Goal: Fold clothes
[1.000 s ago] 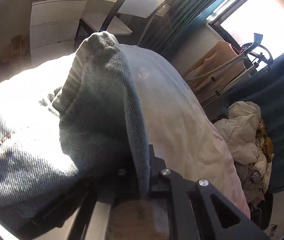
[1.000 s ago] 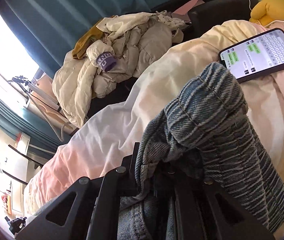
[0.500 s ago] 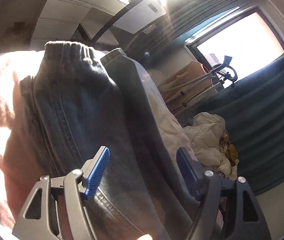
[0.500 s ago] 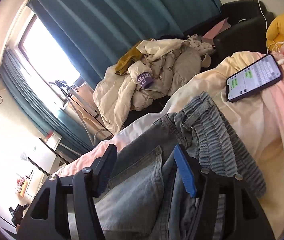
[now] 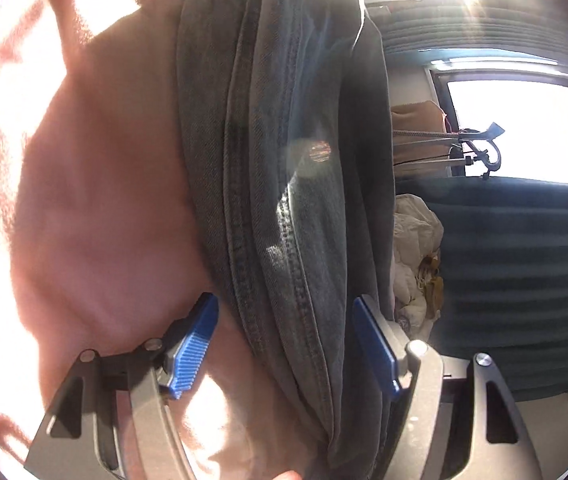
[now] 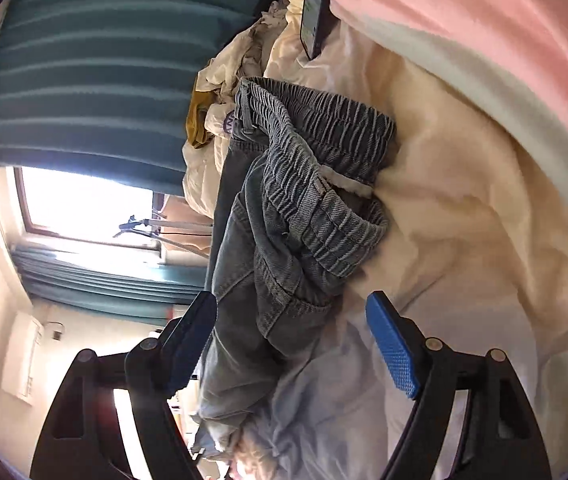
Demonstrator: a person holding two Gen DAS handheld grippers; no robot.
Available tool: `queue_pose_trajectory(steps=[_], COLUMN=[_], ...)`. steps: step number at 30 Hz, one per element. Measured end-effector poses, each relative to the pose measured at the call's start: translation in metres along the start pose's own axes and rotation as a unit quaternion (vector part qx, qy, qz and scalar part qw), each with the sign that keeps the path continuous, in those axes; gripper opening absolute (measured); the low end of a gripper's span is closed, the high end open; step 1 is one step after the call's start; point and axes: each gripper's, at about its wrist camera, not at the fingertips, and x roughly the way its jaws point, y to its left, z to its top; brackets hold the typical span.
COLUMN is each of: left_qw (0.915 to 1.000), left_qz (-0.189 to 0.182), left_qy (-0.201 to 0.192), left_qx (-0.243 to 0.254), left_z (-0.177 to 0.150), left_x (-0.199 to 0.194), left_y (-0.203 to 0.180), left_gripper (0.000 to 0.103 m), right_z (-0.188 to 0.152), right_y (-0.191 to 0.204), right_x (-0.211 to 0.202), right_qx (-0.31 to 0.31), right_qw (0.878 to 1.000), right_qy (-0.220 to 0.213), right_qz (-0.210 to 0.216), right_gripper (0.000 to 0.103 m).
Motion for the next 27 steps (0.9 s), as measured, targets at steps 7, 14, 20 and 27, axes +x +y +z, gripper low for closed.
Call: queue_pose_trajectory(steps=[7,14,20,27], left_qw=[0.9996,0.9973,0.9938,0.9857], left_qz=[-0.015,0.004,0.016,-0.045], left_qy=[0.000,-0.046,-0.087,-0.115], left_qx=[0.023,0.057,0.067,0.115], left_z=[0.002,0.007,0.009,0.021], left_x=[0.024,0.040,0.044,0.014], left_y=[-0.002,-0.010,-0.019,-0.051], left_gripper=[0.071,0.053,0.016,0.008], right_z=[0.002,0.016,0.020,0.013], right_y=[-0.010,-0.011,-0.013,0.015], right_x=[0.034,0.061,0.054,0.037], right_qx=[0.025,0.009,0.020,-0.035], right_qw=[0.999,0.999,0.998,0.996], right_qy=[0.040,0.009,-0.033,-0.055], right_qz=[0.002,-0.044,-0.055,-0.066], right_gripper=[0.078,0.074,0.042,0.027])
